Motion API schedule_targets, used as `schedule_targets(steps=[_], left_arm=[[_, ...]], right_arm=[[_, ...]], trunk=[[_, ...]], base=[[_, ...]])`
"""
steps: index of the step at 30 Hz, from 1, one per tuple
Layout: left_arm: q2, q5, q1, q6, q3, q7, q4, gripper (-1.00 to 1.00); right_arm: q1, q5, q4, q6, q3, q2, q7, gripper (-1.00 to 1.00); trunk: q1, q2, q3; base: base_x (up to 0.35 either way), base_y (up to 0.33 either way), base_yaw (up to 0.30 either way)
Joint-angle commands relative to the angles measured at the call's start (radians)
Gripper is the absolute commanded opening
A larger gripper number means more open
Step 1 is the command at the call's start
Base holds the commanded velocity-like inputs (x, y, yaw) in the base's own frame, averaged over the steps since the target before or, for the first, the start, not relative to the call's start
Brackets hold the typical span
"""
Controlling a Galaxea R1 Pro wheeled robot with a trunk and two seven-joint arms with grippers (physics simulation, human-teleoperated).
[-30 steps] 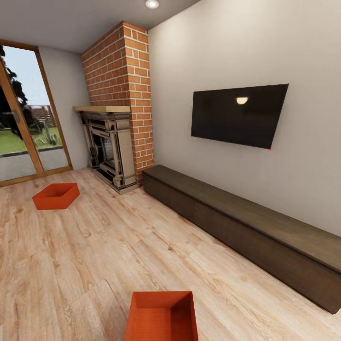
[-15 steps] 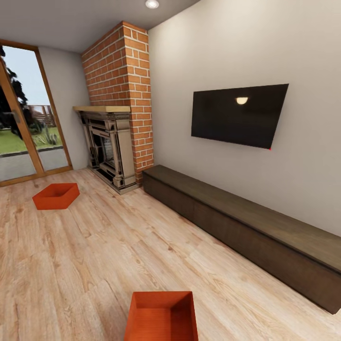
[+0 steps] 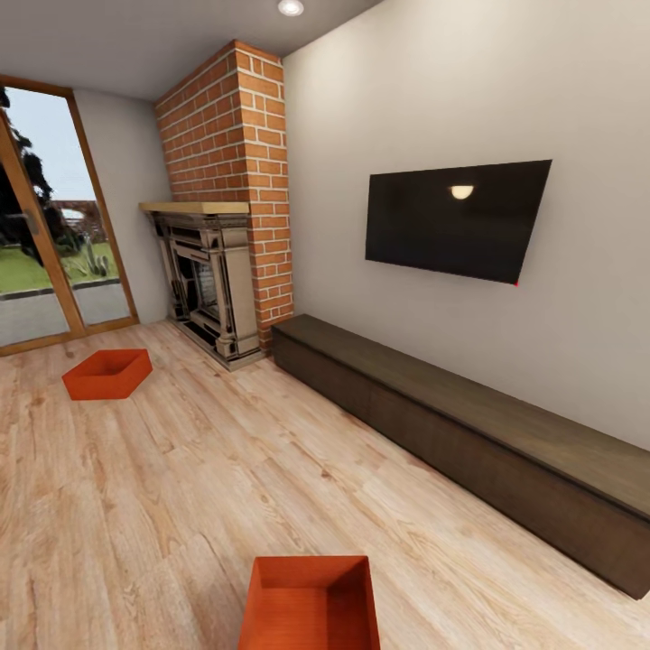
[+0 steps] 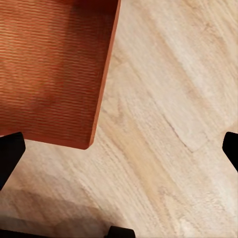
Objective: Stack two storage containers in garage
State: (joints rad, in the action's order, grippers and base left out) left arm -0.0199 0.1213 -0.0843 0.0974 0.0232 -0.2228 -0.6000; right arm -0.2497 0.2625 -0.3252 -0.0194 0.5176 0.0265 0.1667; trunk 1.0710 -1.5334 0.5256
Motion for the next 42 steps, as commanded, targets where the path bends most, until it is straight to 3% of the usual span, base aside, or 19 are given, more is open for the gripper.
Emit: schedule_targets(steps=[1, 28, 35, 39, 42], left_arm=[[0.000, 0.009, 0.000, 0.004, 0.001, -0.002, -0.002, 1.00], [0.001, 0.008, 0.000, -0.001, 0.001, 0.001, 0.011, 1.00], [-0.002, -0.025, 0.000, 0.008, 0.001, 0.008, 0.011, 1.00], [-0.025, -0.040, 0.000, 0.006, 0.001, 0.006, 0.003, 1.00], [-0.035, -0.054, 0.000, 0.004, 0.001, 0.006, 0.001, 1.00]], right_arm=[[-0.001, 0.011, 0.000, -0.002, 0.009, 0.000, 0.006, 1.00], [-0.001, 0.009, 0.000, -0.001, 0.009, 0.000, 0.004, 1.00], [-0.002, 0.017, 0.012, -0.009, 0.007, 0.000, 0.006, 1.00], [-0.002, 0.064, 0.015, -0.010, 0.008, -0.001, 0.006, 1.00], [-0.002, 0.075, 0.013, -0.011, 0.008, -0.002, 0.005, 1.00]], trunk=[[0.000, -0.001, 0.001], [0.000, -0.001, 0.001], [0.000, -0.001, 0.001], [0.000, -0.001, 0.001], [0.000, -0.001, 0.001]], base=[[0.007, 0.018, 0.000], [0.000, 0.061, 0.000], [0.037, 0.033, 0.000], [0.021, 0.018, 0.000], [0.004, 0.003, 0.000]])
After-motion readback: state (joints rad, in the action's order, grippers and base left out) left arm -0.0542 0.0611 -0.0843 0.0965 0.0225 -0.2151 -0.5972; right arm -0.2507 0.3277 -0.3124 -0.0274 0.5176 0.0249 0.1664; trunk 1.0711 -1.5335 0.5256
